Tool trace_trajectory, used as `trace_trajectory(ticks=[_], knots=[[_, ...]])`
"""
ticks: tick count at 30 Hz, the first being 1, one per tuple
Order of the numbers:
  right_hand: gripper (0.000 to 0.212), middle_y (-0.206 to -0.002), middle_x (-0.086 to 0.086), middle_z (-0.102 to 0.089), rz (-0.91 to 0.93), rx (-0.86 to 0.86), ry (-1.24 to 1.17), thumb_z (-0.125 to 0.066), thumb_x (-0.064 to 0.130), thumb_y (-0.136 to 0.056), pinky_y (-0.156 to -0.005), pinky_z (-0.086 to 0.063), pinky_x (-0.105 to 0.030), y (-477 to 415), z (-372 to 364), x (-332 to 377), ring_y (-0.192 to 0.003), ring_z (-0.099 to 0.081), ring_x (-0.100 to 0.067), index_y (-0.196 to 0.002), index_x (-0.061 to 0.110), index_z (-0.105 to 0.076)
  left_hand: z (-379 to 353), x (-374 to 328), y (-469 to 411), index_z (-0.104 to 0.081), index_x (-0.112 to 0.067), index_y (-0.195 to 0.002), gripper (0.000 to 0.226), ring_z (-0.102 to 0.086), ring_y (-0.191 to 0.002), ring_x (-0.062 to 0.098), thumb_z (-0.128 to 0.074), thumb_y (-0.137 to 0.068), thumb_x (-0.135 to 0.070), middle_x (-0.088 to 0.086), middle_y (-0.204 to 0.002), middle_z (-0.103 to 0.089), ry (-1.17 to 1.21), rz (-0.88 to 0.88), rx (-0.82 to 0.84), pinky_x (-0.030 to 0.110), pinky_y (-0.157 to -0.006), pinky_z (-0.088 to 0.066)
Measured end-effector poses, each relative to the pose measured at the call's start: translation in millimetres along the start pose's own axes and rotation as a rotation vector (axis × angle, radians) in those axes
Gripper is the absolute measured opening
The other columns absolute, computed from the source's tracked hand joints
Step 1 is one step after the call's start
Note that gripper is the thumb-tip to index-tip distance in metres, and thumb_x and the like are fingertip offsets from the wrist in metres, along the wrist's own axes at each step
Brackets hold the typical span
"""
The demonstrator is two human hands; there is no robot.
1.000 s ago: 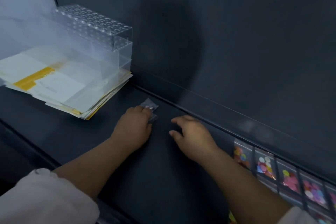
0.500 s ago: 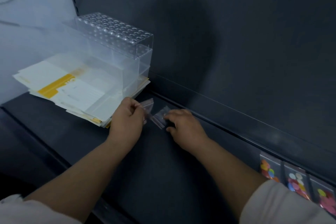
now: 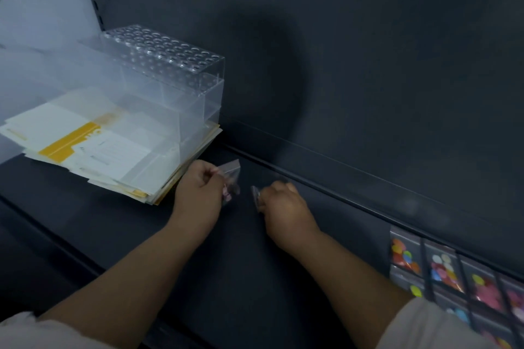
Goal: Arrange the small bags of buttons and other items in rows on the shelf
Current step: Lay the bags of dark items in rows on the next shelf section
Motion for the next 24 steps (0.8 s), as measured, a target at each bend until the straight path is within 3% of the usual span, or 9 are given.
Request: trace_trajectory(ticks=[2, 4, 7, 10, 13, 15, 17, 21, 24], knots=[[0.021, -0.095, 0.001, -0.053, -0.195, 0.028, -0.292, -0.050, 0.007, -0.090, -0.072, -0.040, -0.020, 9.0, 6.9, -16.8, -0.089, -0.050, -0.012, -0.075, 0.021, -0.050, -7.8, 1.7, 2.1, -0.050, -0.009, -0.082, 0.014, -0.055, -0.045, -0.002, -0.045, -0.092, -0.001, -0.001, -0.051, -0.059, 0.028, 0.020, 0.030, 0.020, -0.053, -0.049], [0.025, -0.078, 0.006, -0.056, -0.402, -0.042, -0.749, -0.051, 0.012, -0.093, -0.063, -0.040, -0.018, 25.7, 15.8, -32.9, -0.071, -0.050, -0.007, -0.070, 0.023, -0.052, -17.5, 3.6, 5.0, -0.049, -0.012, -0.080, 0.016, -0.061, -0.054, 0.006, -0.045, -0.092, -0.001, -0.003, -0.055, -0.063, 0.054, 0.052, 0.053, 0.027, -0.060, -0.050], [0.024, -0.065, 0.007, -0.059, -0.672, -0.077, -1.460, -0.051, 0.015, -0.094, -0.067, -0.043, -0.022, 53.9, 22.1, -44.1, -0.060, -0.055, -0.006, -0.071, 0.021, -0.053, -40.5, 2.3, 14.4, -0.048, -0.011, -0.083, 0.015, -0.059, -0.062, 0.016, -0.044, -0.093, -0.001, 0.007, -0.068, -0.063, 0.088, 0.112, 0.116, 0.025, -0.054, -0.050], [0.030, -0.058, 0.005, -0.055, -0.723, -0.057, -1.870, -0.060, 0.044, -0.079, -0.070, -0.043, -0.025, 80.3, 37.9, -42.2, -0.055, -0.055, -0.008, -0.065, 0.019, -0.053, -72.3, -2.3, 30.5, -0.049, -0.011, -0.087, 0.010, -0.062, -0.074, 0.020, -0.044, -0.092, -0.004, 0.013, -0.085, -0.066, 0.079, 0.149, 0.231, 0.030, -0.060, -0.054], [0.023, -0.061, 0.004, -0.058, -0.676, -0.134, -1.892, -0.068, 0.037, -0.066, -0.069, -0.045, -0.023, 110.2, 56.1, -47.3, -0.057, -0.054, -0.007, -0.068, 0.017, -0.057, -103.0, -13.8, 55.8, -0.051, -0.014, -0.083, 0.013, -0.066, -0.083, 0.027, -0.046, -0.092, -0.007, 0.013, -0.094, -0.067, 0.071, 0.138, 0.343, 0.040, -0.070, -0.057], [0.014, -0.063, 0.005, -0.060, -0.685, -0.208, -1.802, -0.070, 0.016, -0.073, -0.063, -0.045, -0.020, 133.0, 65.5, -58.3, -0.057, -0.053, -0.006, -0.075, 0.017, -0.057, -123.6, -24.2, 77.6, -0.051, -0.012, -0.084, 0.011, -0.067, -0.087, 0.031, -0.046, -0.091, -0.006, 0.014, -0.096, -0.067, 0.069, 0.118, 0.427, 0.039, -0.070, -0.058], [0.019, -0.061, 0.007, -0.060, -0.722, -0.293, -1.674, -0.062, 0.003, -0.082, -0.057, -0.041, -0.019, 157.4, 74.9, -73.6, -0.056, -0.050, -0.005, -0.073, 0.018, -0.055, -141.5, -30.8, 98.9, -0.051, -0.011, -0.084, 0.011, -0.066, -0.086, 0.031, -0.047, -0.091, -0.005, 0.014, -0.096, -0.068, 0.063, 0.106, 0.496, 0.040, -0.071, -0.057], [0.020, -0.065, 0.003, -0.063, -0.727, -0.412, -1.592, -0.052, -0.001, -0.087, -0.054, -0.037, -0.023, 221.7, 99.3, -97.5, -0.056, -0.053, -0.008, -0.080, 0.017, -0.055, -177.9, -34.9, 154.0, -0.050, -0.011, -0.082, 0.010, -0.062, -0.078, 0.029, -0.049, -0.090, -0.005, 0.018, -0.091, -0.066, 0.026, 0.103, 0.616, 0.042, -0.073, -0.056], [0.020, -0.071, -0.003, -0.063, -0.746, -0.473, -1.562, -0.051, 0.002, -0.089, -0.062, -0.044, -0.026, 282.0, 112.2, -111.5, -0.064, -0.056, -0.014, -0.075, 0.015, -0.057, -202.9, -35.1, 206.3, -0.050, -0.013, -0.082, 0.010, -0.062, -0.076, 0.028, -0.049, -0.091, -0.009, 0.016, -0.088, -0.064, -0.027, 0.071, 0.692, 0.041, -0.071, -0.056]])
Point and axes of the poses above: each hand's wrist, its own y-axis away from the middle knuckle, its own z-axis out of the back of the hand, x = y × z, the point moved 7 cm from there along -y, towards the middle knuckle
